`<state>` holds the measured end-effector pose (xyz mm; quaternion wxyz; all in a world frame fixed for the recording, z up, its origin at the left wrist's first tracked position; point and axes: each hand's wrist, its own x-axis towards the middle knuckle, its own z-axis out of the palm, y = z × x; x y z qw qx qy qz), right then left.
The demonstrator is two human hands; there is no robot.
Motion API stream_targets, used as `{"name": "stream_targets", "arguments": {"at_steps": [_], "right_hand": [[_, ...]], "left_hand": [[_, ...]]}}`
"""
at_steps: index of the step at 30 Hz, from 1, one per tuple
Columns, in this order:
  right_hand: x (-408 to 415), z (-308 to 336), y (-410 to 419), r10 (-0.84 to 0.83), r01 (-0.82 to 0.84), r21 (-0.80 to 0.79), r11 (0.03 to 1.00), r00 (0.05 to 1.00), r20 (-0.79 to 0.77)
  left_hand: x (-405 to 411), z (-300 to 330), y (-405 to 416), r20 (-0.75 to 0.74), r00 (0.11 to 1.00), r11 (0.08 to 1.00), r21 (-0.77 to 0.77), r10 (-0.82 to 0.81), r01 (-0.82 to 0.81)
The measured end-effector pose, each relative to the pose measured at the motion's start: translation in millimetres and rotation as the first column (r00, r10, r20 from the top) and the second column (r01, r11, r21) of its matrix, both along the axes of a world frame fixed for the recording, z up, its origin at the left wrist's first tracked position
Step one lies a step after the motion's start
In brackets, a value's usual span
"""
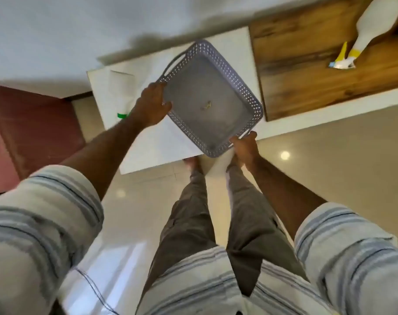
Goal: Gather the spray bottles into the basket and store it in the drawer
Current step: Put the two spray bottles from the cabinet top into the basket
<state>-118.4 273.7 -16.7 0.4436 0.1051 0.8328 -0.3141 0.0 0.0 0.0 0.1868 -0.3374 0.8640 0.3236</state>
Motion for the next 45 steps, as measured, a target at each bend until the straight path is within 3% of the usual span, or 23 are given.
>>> {"name": "stream_targets", "arguments": {"at_steps": [2, 5, 8, 11, 16, 21, 23, 31, 36, 41, 43, 45], "right_hand": [[-7, -16, -8, -0.115, 0.114, 0.097, 0.989, 0.993, 0.013], [-12, -39, -11, -0.249, 0.244, 0.081, 0.966, 0.967, 0.056], [-17, -56, -7, -0.272, 0.269, 0.045, 0.962, 0.96, 0.068], [-17, -70, -1, -0.197, 0.197, 0.005, 0.98, 0.98, 0.043], [-32, -66, 3, -0.071, 0.07, -0.04, 0.997, 0.997, -0.026], [-92, -43, -12, 0.063, -0.073, -0.126, 0.989, 0.995, -0.079], [-126, -40, -24, 0.171, -0.183, -0.093, 0.979, 0.977, -0.125], [-201, -48, -52, 0.497, -0.504, -0.023, 0.864, 0.858, -0.131], [-203, -59, -52, 0.558, -0.557, 0.042, 0.829, 0.82, -0.128], [-202, -58, -57, 0.595, -0.586, 0.101, 0.804, 0.794, -0.125], [-196, -49, -65, 0.636, -0.615, 0.169, 0.771, 0.723, -0.271], [-180, -36, -76, 0.726, -0.676, 0.321, 0.663, 0.477, -0.496]], "left_hand": [[-15, -13, -13, 0.021, 0.999, 1.0, 0.004, 0.025, -0.025], [-28, -33, -30, 0.014, 0.998, 0.998, -0.022, 0.063, -0.063], [-44, -52, -40, 0.059, 0.991, 0.992, 0.025, 0.122, -0.124], [-56, -74, -43, 0.111, 0.964, 0.962, 0.109, 0.24, -0.252], [-54, -89, -35, 0.041, 0.916, 0.916, 0.034, 0.398, -0.4], [-28, -73, -21, 0.019, 0.828, 0.828, 0.02, 0.56, -0.561], [-17, -69, -7, 0.003, 0.786, 0.785, 0.052, 0.618, -0.618], [1, -79, 62, 0.027, 0.706, 0.688, 0.202, 0.707, -0.697], [9, -86, 76, 0.018, 0.673, 0.65, 0.245, 0.739, -0.72], [14, -83, 73, 0.016, 0.698, 0.674, 0.246, 0.716, -0.696], [19, -78, 70, 0.006, 0.704, 0.685, 0.228, 0.71, -0.692], [26, -72, 69, -0.062, 0.717, 0.717, 0.136, 0.694, -0.683]]}}
